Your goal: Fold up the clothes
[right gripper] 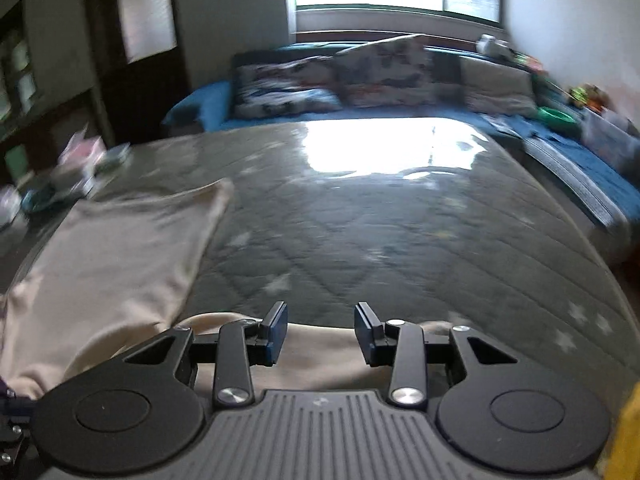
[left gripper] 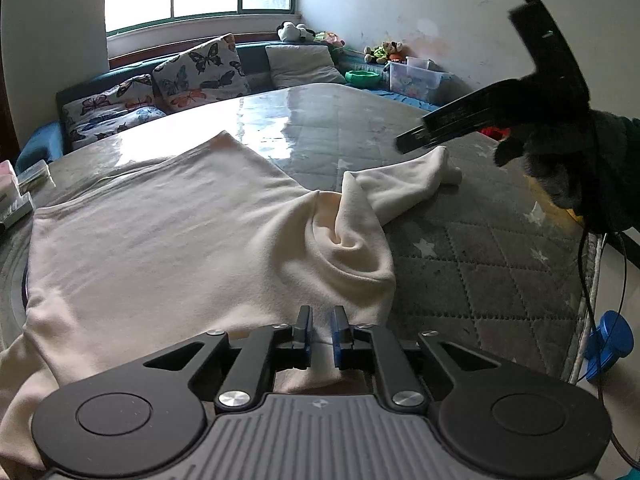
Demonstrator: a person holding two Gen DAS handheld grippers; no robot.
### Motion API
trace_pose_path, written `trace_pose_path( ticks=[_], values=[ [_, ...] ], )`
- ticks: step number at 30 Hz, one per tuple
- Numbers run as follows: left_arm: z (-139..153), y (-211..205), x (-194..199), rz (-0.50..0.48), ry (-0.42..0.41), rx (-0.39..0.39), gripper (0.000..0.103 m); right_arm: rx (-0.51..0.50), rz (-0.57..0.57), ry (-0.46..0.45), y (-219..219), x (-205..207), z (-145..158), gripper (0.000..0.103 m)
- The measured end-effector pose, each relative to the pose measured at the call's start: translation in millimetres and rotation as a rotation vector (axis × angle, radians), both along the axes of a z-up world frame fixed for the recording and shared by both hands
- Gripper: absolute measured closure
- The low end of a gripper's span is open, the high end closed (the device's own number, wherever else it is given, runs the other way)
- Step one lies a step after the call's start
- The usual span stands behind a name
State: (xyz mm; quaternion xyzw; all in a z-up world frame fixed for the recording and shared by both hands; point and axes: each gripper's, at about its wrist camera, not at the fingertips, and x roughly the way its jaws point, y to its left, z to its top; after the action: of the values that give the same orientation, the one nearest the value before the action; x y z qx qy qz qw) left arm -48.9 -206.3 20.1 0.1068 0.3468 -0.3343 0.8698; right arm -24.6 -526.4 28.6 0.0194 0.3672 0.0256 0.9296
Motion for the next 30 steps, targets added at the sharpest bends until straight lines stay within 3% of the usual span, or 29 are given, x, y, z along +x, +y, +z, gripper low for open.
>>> trace_pose_path(
  ticks=[4,6,7,13,18,19,20,22,27,30],
  values=[
    [15,-9,10,0.004,-0.004,-0.03,0.09,-0.001,-0.002,-0.001,5,4,-1,0.066],
    [23,-20,17,-0.003,-0.023,-0.035,0.076,0.004,-0.019,-0.003,2,3,1,0.066],
    [24,-28,21,-0.007,-0.034,-0.031,0.064,0.007,-0.028,-0.004,0,2,2,0.066],
    [19,-72,54,0.014,-0.016,-0.028,0.062,0.021,-0.098,-0.016,-24,-5,8,0.066],
    [7,-94,77,0.033,0.012,-0.011,0.067,0.047,-0.179,-0.009,-56,-12,9,0.066],
    [5,-97,78,0.026,0.011,-0.012,0.074,0.052,-0.19,-0.009,-60,-14,8,0.066],
    [3,-100,79,0.015,0.006,-0.008,0.088,0.063,-0.197,-0.01,-65,-16,8,0.066],
    [1,-102,78,0.008,-0.001,-0.006,0.096,0.076,-0.199,-0.014,-69,-20,7,0.066],
    [16,-84,47,-0.106,-0.094,-0.11,0.097,0.109,-0.2,-0.019,-74,-31,5,0.066],
    [16,-82,27,-0.197,-0.139,-0.099,0.097,0.141,-0.209,-0.022,-76,-38,4,0.066]
  ],
)
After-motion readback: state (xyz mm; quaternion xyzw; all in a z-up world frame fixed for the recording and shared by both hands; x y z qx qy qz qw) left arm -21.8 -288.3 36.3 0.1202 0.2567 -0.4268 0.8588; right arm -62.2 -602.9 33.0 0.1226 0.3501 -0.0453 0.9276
